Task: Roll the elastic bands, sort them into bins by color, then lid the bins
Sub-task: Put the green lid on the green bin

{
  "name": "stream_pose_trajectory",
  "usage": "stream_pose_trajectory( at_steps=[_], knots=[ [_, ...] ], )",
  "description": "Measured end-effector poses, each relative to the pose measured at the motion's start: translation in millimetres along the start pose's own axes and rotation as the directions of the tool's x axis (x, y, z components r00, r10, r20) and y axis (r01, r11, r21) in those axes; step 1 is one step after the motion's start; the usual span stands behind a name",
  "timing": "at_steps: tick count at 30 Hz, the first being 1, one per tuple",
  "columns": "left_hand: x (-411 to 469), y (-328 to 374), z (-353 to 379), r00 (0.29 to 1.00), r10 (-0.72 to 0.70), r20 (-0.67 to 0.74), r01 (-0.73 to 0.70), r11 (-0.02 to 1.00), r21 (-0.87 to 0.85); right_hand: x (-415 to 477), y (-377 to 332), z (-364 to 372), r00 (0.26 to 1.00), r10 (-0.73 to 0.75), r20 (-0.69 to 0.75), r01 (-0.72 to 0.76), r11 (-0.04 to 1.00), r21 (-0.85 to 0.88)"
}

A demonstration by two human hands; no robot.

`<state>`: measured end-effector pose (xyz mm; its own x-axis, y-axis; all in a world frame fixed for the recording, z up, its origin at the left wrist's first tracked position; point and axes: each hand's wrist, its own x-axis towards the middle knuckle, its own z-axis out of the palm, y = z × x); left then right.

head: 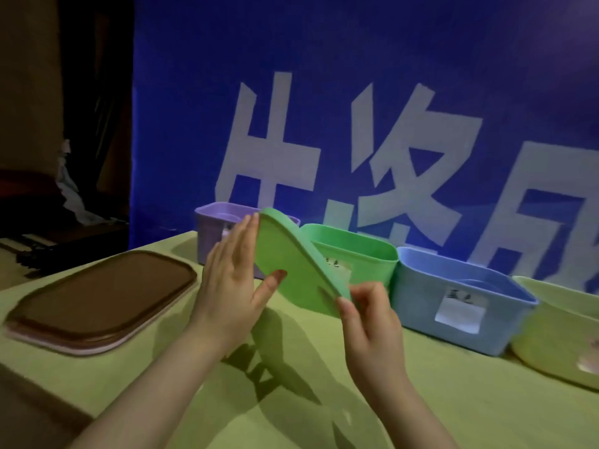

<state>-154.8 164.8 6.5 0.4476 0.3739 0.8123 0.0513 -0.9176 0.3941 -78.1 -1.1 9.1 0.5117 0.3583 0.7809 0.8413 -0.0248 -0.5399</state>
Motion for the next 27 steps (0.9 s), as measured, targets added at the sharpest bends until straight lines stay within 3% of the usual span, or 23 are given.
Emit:
stream_pose_trajectory(
  at_steps=[4, 7, 9, 11, 13, 14, 19, 24, 27],
  knots=[
    [7.3, 25.8, 39.5, 0.999, -0.043, -0.015, 0.043, 0.998, -0.036, -5.3, 22.4, -45.1, 0.968, 0.196, -0.156, -0.161, 0.964, 0.210],
    [15.8, 39.1, 62.7, 0.976, -0.213, -0.046, 0.208, 0.974, -0.084, -3.9, 42.7, -79.0, 0.897, 0.408, -0.170, -0.306, 0.850, 0.430],
    [19.5, 45.7, 78.0, 0.919, -0.393, 0.032, 0.391, 0.896, -0.210, -2.9, 52.6, -96.7, 0.850, 0.493, -0.183, -0.342, 0.784, 0.518],
    [22.4, 48.2, 97.3, 0.808, -0.551, 0.210, 0.589, 0.755, -0.288, -2.3, 59.8, -108.3, 0.817, 0.542, -0.197, -0.351, 0.738, 0.576],
    [20.5, 50.5, 114.4, 0.726, -0.590, 0.353, 0.680, 0.692, -0.243, -2.0, 68.5, -114.2, 0.781, 0.590, -0.203, -0.364, 0.696, 0.619],
    [18.2, 52.2, 120.5, 0.718, -0.592, 0.366, 0.685, 0.695, -0.219, -1.5, 72.3, -115.7, 0.762, 0.614, -0.205, -0.374, 0.677, 0.634],
    [13.4, 53.9, 126.1, 0.746, -0.598, 0.293, 0.656, 0.736, -0.167, 3.2, 87.4, -111.1, 0.724, 0.660, -0.201, -0.456, 0.677, 0.578],
    [28.0, 40.1, 131.9, 0.740, -0.620, 0.260, 0.660, 0.743, -0.108, 28.7, 105.9, -97.7, 0.740, 0.649, -0.179, -0.559, 0.741, 0.373],
    [54.1, 28.2, 135.7, 0.728, -0.634, 0.262, 0.683, 0.702, -0.202, 56.9, 122.1, -89.9, 0.745, 0.650, -0.150, -0.596, 0.749, 0.289]
  ],
)
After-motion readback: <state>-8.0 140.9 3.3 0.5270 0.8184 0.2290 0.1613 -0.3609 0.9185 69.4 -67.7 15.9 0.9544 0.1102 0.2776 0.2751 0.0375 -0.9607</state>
